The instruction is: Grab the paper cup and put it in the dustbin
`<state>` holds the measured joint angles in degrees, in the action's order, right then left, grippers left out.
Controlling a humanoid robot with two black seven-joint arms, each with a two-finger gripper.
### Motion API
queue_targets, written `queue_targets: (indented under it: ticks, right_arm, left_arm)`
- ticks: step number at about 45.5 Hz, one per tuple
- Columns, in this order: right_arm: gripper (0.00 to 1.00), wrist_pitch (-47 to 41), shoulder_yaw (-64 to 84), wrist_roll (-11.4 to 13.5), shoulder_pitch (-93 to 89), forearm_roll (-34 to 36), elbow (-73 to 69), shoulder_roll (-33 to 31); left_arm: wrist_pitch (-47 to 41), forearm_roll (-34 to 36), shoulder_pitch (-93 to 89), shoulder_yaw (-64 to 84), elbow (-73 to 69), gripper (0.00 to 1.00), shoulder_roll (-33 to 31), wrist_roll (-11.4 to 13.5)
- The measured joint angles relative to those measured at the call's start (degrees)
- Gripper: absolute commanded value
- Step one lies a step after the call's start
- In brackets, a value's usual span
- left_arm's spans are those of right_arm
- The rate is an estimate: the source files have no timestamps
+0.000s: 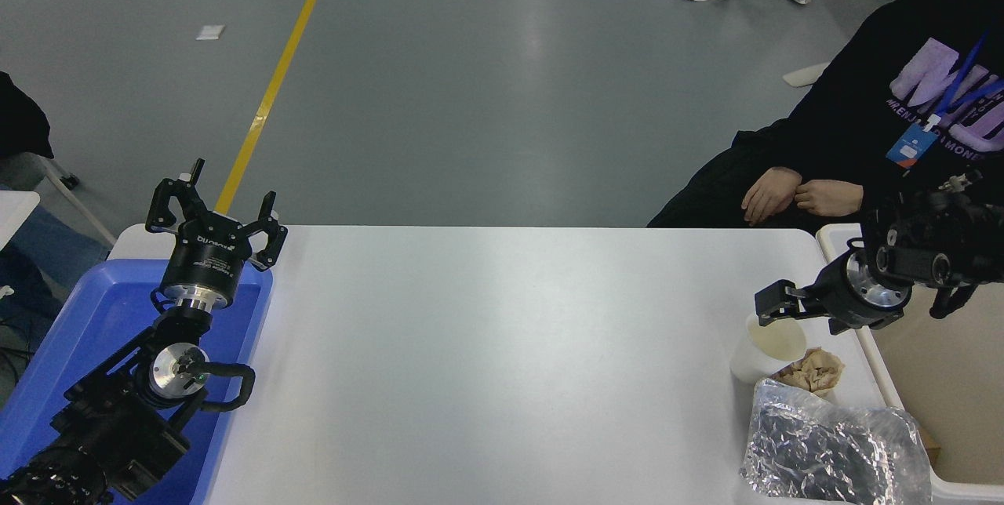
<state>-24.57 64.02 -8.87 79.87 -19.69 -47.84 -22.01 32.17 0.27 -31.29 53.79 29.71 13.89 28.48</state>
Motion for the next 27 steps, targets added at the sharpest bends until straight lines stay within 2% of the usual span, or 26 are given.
queue_targets:
  ticks: [15, 24, 27]
  right_arm:
    - [1.0, 2.47, -0.05, 0.0, -2.09, 0.24, 0.36, 0.15]
    - [0.85, 4.17, -0.09, 0.0, -2.9, 0.78, 0.42, 0.18]
    - [0.83, 4.47, -0.1, 0.0, -3.04, 0.88, 0.43, 0.16]
  left_arm:
    - [0.0, 0.0, 0.0, 0.0, 0.0, 0.98, 0.0, 0.0]
    - [0.0, 0.0, -0.01, 0.0, 0.0, 0.98, 0.0, -0.01]
    - [0.0, 0.0, -0.01, 0.0, 0.0, 0.98, 0.0, -0.01]
